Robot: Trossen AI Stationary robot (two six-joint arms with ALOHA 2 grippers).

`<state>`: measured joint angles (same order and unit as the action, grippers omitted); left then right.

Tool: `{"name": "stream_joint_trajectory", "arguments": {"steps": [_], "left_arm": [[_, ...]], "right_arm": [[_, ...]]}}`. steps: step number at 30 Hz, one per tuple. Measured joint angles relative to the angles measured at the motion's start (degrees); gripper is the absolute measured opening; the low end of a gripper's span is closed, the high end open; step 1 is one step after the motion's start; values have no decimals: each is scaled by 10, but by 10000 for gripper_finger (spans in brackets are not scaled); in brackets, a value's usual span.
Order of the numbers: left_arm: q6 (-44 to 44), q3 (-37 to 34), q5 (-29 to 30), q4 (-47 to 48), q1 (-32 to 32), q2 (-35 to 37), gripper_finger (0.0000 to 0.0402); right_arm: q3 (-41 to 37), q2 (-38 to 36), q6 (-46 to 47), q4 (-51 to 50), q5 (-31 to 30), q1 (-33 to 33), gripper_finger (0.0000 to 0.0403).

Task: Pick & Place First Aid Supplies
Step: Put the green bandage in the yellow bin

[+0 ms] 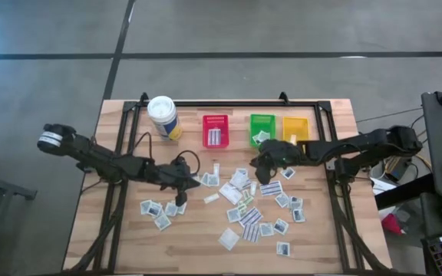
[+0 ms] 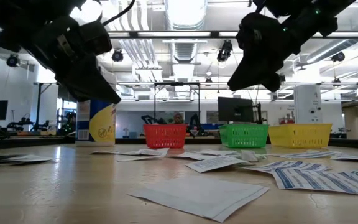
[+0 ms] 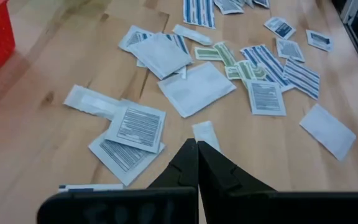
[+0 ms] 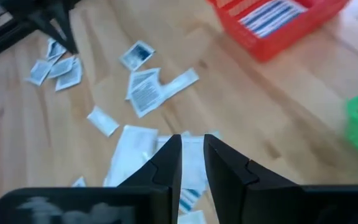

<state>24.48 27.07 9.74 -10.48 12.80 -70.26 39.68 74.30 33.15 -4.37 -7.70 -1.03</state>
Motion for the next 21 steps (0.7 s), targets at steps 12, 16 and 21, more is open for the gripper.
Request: {"name": "stream_joint_trajectory", "arguments": {"steps": [12, 16, 21], "left_arm": [[26, 10, -12, -22, 74, -52, 0], [23, 21, -12, -34, 82, -91, 0], [6, 38, -12, -62, 82, -140, 0]], "right_arm": [[17, 109, 46, 112, 2, -64, 61], [44, 145, 57, 114, 2, -80, 59], [78, 191, 55, 110, 3, -91, 61]]}}
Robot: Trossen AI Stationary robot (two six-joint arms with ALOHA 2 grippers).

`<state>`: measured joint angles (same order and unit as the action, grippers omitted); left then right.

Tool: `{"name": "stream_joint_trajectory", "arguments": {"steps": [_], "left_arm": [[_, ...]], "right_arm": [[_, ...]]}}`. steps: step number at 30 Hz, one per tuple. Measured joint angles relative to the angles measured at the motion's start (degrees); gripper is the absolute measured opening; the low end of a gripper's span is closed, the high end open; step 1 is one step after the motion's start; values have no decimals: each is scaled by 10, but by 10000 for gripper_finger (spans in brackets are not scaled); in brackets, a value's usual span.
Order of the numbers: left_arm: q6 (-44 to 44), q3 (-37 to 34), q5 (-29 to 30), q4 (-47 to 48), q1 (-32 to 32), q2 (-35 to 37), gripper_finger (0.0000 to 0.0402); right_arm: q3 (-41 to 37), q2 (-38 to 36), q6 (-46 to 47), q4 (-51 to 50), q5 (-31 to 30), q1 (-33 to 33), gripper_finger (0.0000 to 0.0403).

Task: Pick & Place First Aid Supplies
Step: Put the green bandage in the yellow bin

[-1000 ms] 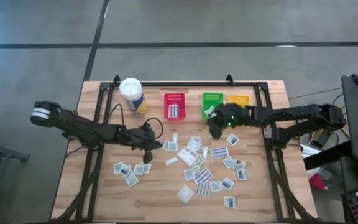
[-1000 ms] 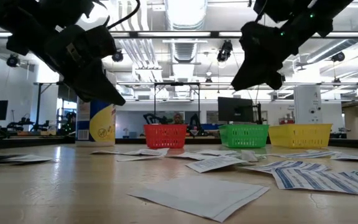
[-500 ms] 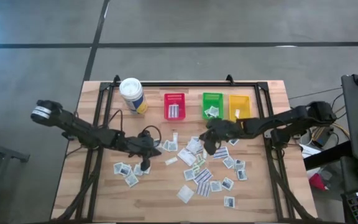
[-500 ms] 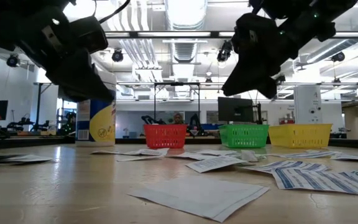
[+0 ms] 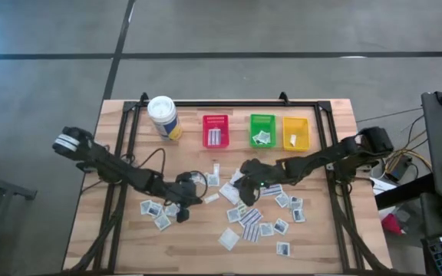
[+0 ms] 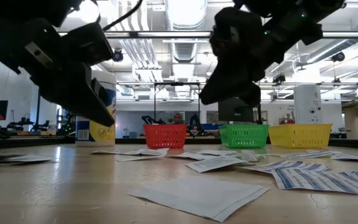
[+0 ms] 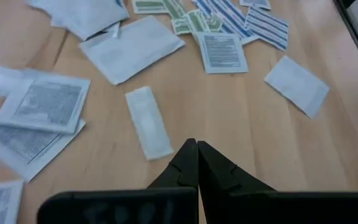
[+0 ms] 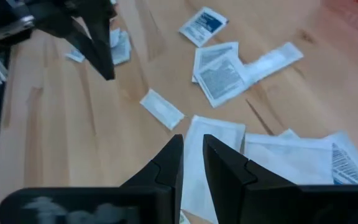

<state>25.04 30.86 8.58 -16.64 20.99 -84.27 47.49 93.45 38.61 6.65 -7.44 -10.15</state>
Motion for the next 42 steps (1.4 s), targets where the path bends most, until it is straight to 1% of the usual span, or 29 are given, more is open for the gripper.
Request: {"name": "stream_joint_trajectory", "arguments": {"steps": [8, 14, 21, 27, 32, 35, 42], "left_arm": [[-23, 29, 5, -3, -1, -59, 0], [-26, 29, 33, 2, -8, -70, 0], [-26, 16, 35, -6, -14, -79, 0], [-34, 15, 41, -39, -23, -96, 0], [-27, 10, 44, -35, -28, -103, 0], [-18, 8, 45, -35, -29, -104, 0], [19, 1, 34, -29, -30, -97, 0]], "right_arm": [[46, 58, -24, -8, 6, -1, 56], [77, 90, -28, 3, 7, -1, 58], [102, 138, -28, -2, 21, -6, 59], [108, 147, -33, 0, 35, -8, 59], [108, 145, -60, -4, 36, -8, 59], [107, 145, -89, -3, 36, -8, 59], [106, 145, -256, -3, 36, -7, 59]]}}
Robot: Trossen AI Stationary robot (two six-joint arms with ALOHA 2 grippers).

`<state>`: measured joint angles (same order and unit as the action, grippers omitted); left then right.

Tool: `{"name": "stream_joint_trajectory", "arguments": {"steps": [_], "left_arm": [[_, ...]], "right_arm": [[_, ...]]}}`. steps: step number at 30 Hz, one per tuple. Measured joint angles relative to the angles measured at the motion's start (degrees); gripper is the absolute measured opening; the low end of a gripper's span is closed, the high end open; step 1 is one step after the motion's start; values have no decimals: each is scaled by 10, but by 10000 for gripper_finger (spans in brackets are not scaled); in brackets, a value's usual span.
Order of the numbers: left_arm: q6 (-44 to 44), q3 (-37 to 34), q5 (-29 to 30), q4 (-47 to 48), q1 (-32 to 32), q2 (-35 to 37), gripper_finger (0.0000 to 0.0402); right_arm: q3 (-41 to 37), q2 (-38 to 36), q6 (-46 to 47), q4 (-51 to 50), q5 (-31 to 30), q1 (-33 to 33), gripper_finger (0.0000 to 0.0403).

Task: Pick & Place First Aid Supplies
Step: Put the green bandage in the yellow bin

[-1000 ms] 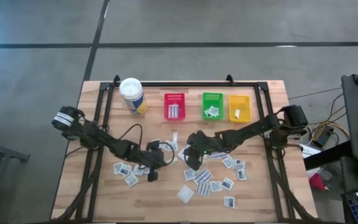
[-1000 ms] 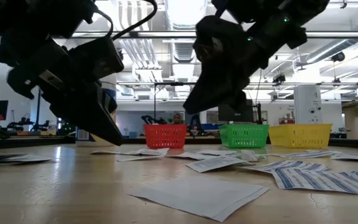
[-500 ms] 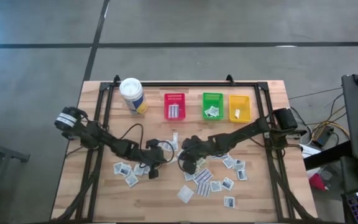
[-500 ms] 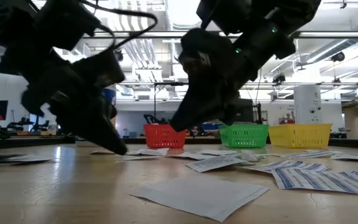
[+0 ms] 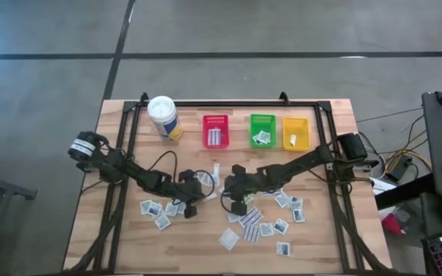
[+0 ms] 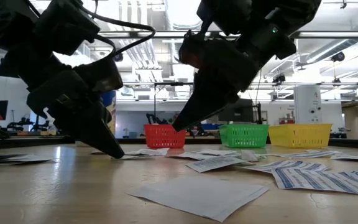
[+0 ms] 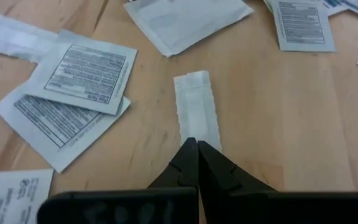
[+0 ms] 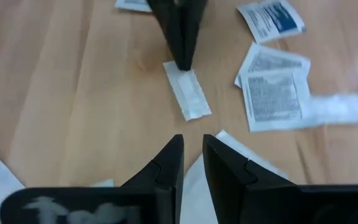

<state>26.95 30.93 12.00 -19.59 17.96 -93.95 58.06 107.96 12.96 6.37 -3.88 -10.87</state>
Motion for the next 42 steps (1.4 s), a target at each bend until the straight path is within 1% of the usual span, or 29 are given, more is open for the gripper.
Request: {"name": "stream_joint_trajectory", "arguments": {"steps": [5, 8, 12, 18, 25, 30, 32, 34, 36, 40, 42], "left_arm": [[37, -2, -13, -1, 0, 0, 0], [49, -2, -19, -1, 0, 0, 0], [58, -2, -20, -4, 0, -1, 0], [41, -4, -23, -35, -1, -4, 0], [11, -4, -23, -59, -6, -5, 0], [-26, -3, -23, -111, -21, -5, 0], [-46, 2, -31, -118, -30, -5, 0], [-68, 12, -55, -119, -41, -5, 0], [-86, 21, -83, -120, -53, -4, 0], [-116, 33, -115, -117, -67, -4, 0], [-118, 36, -129, -107, -67, -3, 0]], "right_arm": [[0, 0, -118, 2, -1, 0, 59], [0, 0, -153, 3, -2, 0, 59], [2, 0, -160, 10, -2, 0, 59], [3, 0, -176, 62, -2, 0, 59], [4, 0, -177, 63, -2, 0, 59], [21, 0, -180, 62, -2, 0, 59], [32, 0, -181, 60, -2, 0, 59], [43, 0, -181, 58, -2, -1, 59], [59, -2, -190, 31, -2, -2, 59], [106, -8, -207, -99, -2, -2, 59], [122, -9, -206, -146, -2, -2, 59]]}}
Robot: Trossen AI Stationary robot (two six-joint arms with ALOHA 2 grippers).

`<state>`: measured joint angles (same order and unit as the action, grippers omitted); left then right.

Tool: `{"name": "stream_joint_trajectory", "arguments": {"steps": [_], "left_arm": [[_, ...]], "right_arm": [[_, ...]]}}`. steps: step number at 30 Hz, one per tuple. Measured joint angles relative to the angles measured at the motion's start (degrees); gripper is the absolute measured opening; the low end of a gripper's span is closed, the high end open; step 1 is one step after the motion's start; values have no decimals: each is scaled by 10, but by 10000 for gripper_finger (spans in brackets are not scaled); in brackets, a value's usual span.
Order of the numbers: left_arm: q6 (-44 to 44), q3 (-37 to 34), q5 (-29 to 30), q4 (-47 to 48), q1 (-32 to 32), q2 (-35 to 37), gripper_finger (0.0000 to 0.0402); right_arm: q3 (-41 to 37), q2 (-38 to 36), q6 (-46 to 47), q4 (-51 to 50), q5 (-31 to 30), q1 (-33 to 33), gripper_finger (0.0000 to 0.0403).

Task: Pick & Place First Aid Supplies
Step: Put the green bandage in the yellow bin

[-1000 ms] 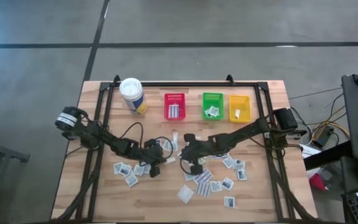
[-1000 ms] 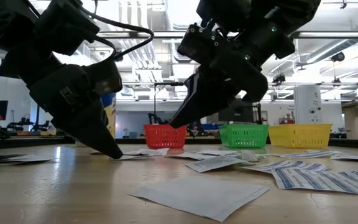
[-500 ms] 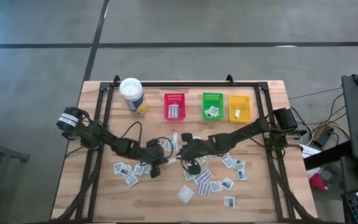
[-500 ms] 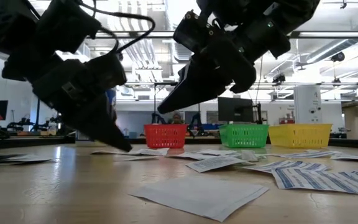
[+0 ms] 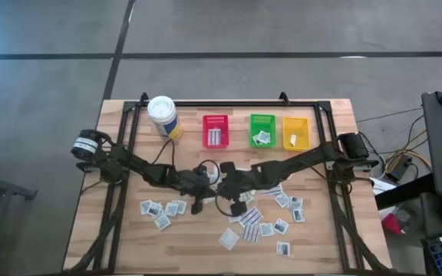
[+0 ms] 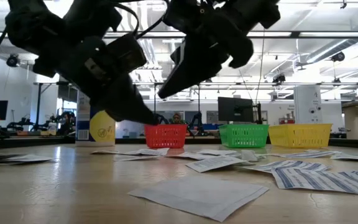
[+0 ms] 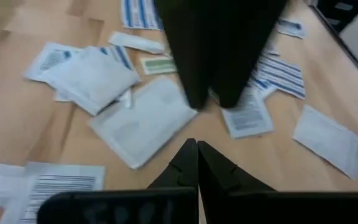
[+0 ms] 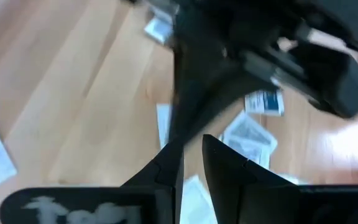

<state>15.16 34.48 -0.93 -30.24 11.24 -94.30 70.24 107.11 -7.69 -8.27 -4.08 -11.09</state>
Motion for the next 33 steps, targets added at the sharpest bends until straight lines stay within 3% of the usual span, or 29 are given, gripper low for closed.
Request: {"name": "stream_joint_trajectory", "arguments": {"steps": [8, 16, 26, 33], "left_arm": [[19, -2, -16, 95, 18, 0, 0], [19, -5, -10, 104, 20, 1, 0], [25, -11, 5, 137, 20, 7, 0], [28, -21, 4, 134, 20, 7, 0]], "right_arm": [[-12, 2, -23, -5, 55, -5, 59], [-29, 55, -20, 70, 55, -4, 59], [-7, 94, -47, 74, 55, -4, 59], [-8, 104, -117, 74, 24, -4, 87]]}}
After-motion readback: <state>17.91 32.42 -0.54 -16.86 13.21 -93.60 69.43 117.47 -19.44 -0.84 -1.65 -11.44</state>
